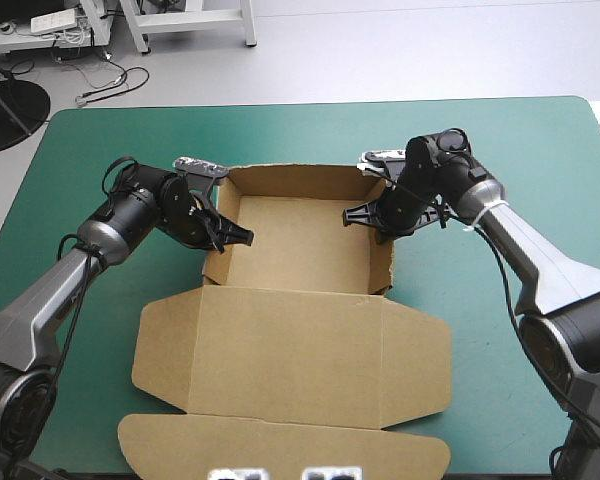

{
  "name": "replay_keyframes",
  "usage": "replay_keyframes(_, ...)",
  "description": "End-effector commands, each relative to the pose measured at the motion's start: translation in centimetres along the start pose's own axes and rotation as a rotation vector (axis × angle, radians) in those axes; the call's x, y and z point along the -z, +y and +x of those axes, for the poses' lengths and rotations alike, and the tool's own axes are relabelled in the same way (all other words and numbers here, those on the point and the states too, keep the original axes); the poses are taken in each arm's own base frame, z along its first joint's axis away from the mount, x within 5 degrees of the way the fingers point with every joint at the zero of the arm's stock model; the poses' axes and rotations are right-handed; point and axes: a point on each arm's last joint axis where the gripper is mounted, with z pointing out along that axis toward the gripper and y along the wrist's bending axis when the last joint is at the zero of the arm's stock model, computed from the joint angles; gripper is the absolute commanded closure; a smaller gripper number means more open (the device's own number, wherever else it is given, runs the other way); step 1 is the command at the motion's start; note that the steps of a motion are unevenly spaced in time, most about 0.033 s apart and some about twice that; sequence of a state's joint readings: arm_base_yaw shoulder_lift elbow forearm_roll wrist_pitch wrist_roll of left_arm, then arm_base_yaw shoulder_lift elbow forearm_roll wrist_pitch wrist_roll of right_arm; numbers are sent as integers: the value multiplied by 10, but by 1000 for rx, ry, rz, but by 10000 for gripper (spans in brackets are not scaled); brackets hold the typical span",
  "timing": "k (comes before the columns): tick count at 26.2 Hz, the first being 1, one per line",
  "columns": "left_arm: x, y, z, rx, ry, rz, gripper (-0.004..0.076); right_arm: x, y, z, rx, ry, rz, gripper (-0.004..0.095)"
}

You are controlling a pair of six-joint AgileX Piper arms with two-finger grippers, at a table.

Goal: Fold the box

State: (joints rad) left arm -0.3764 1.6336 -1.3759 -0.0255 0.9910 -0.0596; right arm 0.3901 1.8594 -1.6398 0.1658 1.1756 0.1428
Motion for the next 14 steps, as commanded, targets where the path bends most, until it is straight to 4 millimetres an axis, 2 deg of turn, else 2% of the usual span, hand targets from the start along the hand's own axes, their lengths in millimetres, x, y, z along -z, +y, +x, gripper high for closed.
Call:
replay_keyframes(1, 8, -7, -9, -9, -61, 30, 733, 11, 11, -4, 30, -63, -70, 908)
replay_keyframes(5, -4, -7, -10, -34, -37, 26, 733, 9, 11, -7, 63, -90, -67, 907)
replay_keyframes(7, -10, -6, -10, -81, -20, 19, 733, 10, 9, -6, 73, -84, -45, 860)
replay_keyframes(9, -13, -6, -10, -96, -2, 19, 732, 10, 8, -5, 79, -66, -33, 776)
replay_keyframes(10, -14, -7, -13, -106, 12, 19, 728, 10, 7, -4, 68, -52, -23, 656)
replay_keyframes(11, -15, -7, -14, -112, 16, 22, 717, 10, 7, -3, 67, -48, -23, 599)
replay_keyframes(14, -10, -9, -19, -160, 13, 34, 659, 10, 7, -2, 67, -38, -20, 499)
